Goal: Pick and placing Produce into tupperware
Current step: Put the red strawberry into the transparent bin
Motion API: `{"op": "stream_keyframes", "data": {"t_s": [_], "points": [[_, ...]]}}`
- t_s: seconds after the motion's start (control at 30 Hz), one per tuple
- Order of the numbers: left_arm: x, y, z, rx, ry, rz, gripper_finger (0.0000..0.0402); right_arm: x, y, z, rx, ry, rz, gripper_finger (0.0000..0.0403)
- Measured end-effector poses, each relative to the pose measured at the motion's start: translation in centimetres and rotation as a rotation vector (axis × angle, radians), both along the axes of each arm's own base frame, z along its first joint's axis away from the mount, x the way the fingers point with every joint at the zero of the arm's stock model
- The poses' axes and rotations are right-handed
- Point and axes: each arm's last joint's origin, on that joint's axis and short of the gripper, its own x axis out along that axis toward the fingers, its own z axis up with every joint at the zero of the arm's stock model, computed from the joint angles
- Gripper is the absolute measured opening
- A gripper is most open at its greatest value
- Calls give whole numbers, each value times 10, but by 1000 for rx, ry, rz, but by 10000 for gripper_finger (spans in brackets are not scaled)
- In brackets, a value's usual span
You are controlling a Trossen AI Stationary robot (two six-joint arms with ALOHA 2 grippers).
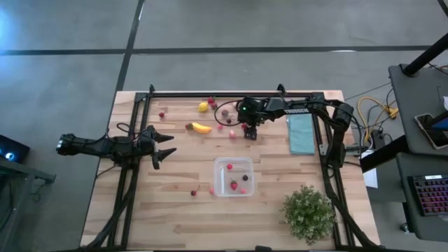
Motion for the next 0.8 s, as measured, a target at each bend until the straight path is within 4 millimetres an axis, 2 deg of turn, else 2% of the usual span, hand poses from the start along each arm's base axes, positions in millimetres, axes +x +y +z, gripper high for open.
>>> {"op": "stream_keyframes", "data": {"t_s": [0.43, 0.8], "points": [[0, 0, 0, 0, 0, 0, 258, -2, 1, -11, -12, -61, -40, 247], [0, 0, 0, 0, 0, 0, 258, -8, 4, -21, 5, -49, -70, 222]]}}
